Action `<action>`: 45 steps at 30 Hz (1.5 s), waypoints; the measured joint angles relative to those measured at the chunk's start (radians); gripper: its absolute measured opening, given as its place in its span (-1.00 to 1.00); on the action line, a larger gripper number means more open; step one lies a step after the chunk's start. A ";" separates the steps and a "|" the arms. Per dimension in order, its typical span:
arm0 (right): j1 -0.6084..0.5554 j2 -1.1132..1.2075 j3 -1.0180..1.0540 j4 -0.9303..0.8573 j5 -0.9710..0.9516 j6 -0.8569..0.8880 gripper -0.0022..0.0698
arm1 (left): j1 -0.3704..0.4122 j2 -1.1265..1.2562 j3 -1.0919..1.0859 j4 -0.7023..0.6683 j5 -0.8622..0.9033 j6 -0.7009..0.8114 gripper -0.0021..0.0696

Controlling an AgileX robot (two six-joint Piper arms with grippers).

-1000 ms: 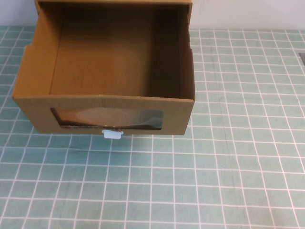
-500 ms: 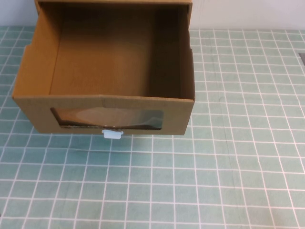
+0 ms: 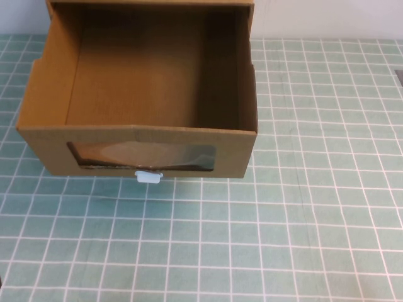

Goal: Close the shoe box

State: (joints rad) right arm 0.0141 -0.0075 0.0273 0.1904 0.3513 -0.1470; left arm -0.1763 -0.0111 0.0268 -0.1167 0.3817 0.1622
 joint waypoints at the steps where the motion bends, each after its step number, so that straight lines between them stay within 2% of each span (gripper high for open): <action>1: 0.000 0.000 0.000 0.000 0.000 0.000 -0.98 | 0.000 0.000 0.000 0.000 0.000 -0.002 -0.96; 32: 0.000 0.000 0.000 0.002 0.000 0.000 -0.98 | 0.000 0.000 0.000 -0.002 0.008 -0.018 -0.96; 45: 0.000 0.000 0.000 0.002 0.002 0.000 -0.98 | 0.000 0.000 0.000 -0.002 -0.067 -0.032 -0.96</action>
State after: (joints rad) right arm 0.0141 -0.0075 0.0273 0.1920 0.3529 -0.1470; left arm -0.1763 -0.0111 0.0268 -0.1190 0.3145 0.1299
